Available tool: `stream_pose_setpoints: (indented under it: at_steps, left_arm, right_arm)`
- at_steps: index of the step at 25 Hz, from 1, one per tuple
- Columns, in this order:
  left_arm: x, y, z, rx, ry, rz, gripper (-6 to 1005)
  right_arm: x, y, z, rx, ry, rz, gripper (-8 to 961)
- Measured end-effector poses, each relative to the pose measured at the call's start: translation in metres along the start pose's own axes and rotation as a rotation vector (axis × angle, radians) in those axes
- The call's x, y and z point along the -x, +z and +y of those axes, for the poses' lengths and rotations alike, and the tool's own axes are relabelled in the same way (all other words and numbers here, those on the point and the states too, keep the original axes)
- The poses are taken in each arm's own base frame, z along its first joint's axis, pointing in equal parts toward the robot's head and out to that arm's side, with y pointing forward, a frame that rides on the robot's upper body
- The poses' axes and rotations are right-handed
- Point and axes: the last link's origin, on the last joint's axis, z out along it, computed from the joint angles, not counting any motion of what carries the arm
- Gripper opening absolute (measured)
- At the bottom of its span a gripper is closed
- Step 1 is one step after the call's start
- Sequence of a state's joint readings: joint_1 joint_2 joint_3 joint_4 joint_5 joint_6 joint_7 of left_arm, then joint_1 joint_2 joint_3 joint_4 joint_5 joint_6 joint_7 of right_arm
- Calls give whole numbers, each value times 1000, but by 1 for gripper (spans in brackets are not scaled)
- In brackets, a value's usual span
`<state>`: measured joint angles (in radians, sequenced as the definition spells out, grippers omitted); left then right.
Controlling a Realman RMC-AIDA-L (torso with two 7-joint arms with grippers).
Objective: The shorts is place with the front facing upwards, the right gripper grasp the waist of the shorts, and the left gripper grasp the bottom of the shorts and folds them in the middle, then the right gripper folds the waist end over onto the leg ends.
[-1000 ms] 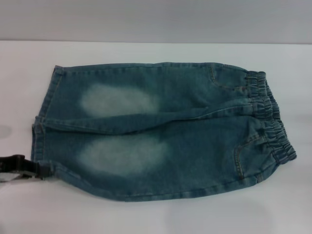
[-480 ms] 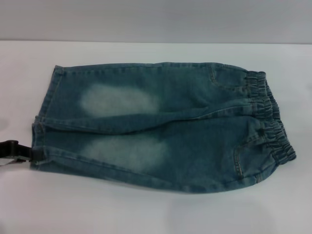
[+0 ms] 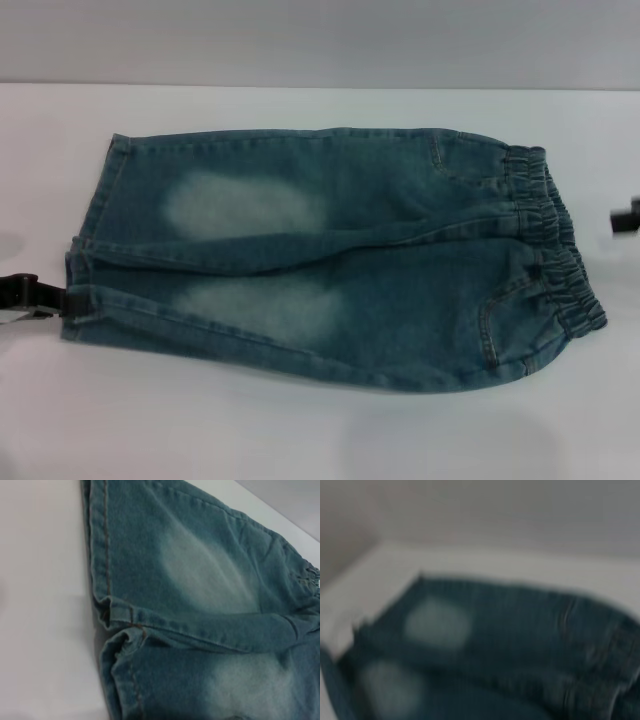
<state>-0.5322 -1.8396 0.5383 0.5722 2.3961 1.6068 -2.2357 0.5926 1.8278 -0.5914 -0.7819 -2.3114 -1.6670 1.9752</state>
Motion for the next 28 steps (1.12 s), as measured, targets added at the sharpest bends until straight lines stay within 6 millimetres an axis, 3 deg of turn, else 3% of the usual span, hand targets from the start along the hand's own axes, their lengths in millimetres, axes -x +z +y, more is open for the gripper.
stream_pose_setpoints:
  at_steps: [7, 16, 28]
  left_arm:
    - [-7, 2, 5, 2, 21, -5, 63]
    - [-8, 5, 7, 9, 26, -8, 69]
    - [-7, 6, 7, 12, 24, -5, 77]
  right_arm:
    - [6, 35, 12, -55, -109, 385, 629]
    - [4, 52, 15, -116, -149, 497, 628]
    - [1, 71, 23, -110, -182, 518, 627]
